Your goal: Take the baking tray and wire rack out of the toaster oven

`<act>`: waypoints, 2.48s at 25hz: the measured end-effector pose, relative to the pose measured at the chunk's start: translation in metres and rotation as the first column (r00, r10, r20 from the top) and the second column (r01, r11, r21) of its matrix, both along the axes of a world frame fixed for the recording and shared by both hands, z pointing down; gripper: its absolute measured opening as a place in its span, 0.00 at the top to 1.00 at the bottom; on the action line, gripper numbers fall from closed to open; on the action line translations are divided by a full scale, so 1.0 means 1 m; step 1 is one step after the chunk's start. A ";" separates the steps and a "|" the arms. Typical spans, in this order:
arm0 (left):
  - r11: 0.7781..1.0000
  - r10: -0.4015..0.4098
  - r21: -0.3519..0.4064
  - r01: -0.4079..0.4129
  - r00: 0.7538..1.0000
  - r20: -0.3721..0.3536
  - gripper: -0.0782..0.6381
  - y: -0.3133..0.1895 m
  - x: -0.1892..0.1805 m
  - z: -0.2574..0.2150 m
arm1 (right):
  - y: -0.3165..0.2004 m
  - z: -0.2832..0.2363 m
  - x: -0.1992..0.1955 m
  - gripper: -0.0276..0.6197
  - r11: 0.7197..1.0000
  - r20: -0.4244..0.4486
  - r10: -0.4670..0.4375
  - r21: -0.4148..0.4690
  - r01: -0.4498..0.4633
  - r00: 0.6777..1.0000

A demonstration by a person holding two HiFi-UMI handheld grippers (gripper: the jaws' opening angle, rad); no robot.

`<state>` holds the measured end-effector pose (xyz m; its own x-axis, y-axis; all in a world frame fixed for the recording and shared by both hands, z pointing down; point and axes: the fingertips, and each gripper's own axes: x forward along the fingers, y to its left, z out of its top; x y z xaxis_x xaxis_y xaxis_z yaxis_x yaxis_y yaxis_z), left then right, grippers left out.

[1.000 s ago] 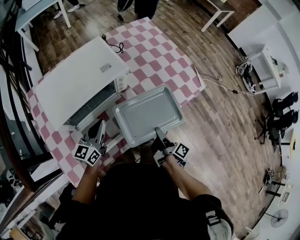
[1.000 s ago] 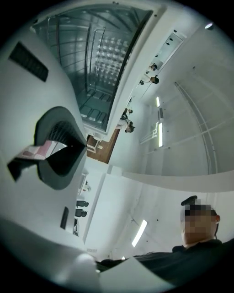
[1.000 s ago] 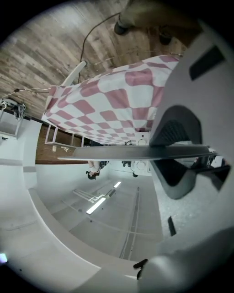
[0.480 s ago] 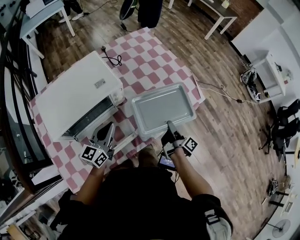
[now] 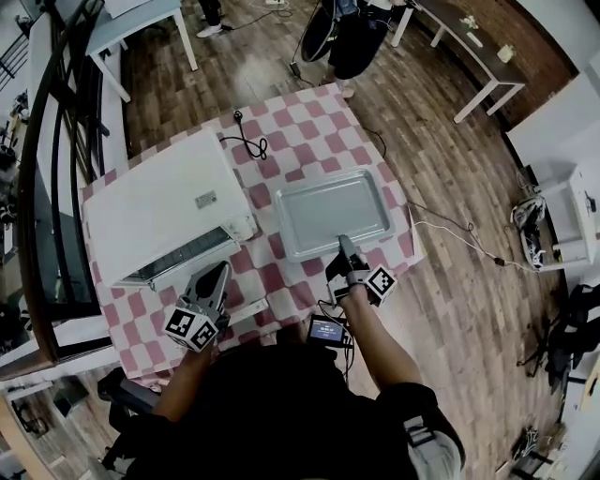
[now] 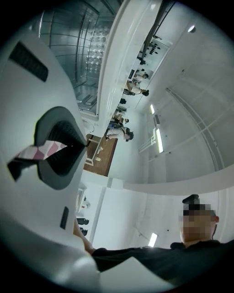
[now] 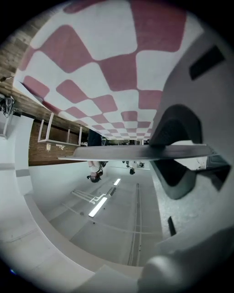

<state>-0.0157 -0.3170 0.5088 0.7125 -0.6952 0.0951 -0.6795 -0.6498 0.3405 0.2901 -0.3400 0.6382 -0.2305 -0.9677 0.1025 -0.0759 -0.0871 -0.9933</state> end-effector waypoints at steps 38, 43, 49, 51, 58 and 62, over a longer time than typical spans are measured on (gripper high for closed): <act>0.973 -0.223 -0.045 0.226 0.973 0.062 0.90 -0.001 0.023 0.018 | -0.200 0.096 0.016 0.83 0.957 -0.040 -0.149 -0.256 0.134 0.988; 0.980 -0.194 -0.044 0.196 0.979 0.057 0.90 0.004 0.032 0.017 | -0.186 0.110 0.017 0.82 0.929 -0.026 -0.160 -0.342 0.142 0.987; 0.983 -0.176 -0.048 0.178 0.983 0.053 0.90 0.008 0.035 0.015 | -0.158 0.115 0.016 0.80 0.921 0.001 -0.161 -0.358 0.151 0.987; 0.983 -0.173 -0.046 0.176 0.984 0.049 0.90 0.010 0.034 0.016 | -0.147 0.110 0.012 0.80 0.926 0.023 -0.161 -0.344 0.159 0.987; 0.985 -0.169 -0.016 0.169 0.985 0.031 0.90 0.020 0.026 0.005 | -0.114 0.048 -0.001 0.80 0.959 -0.194 -0.269 -0.142 0.245 0.943; 0.986 -0.165 0.030 0.165 0.986 0.007 0.90 0.034 0.013 -0.015 | -0.087 -0.042 -0.026 0.80 0.929 -0.483 -0.275 0.090 0.359 0.832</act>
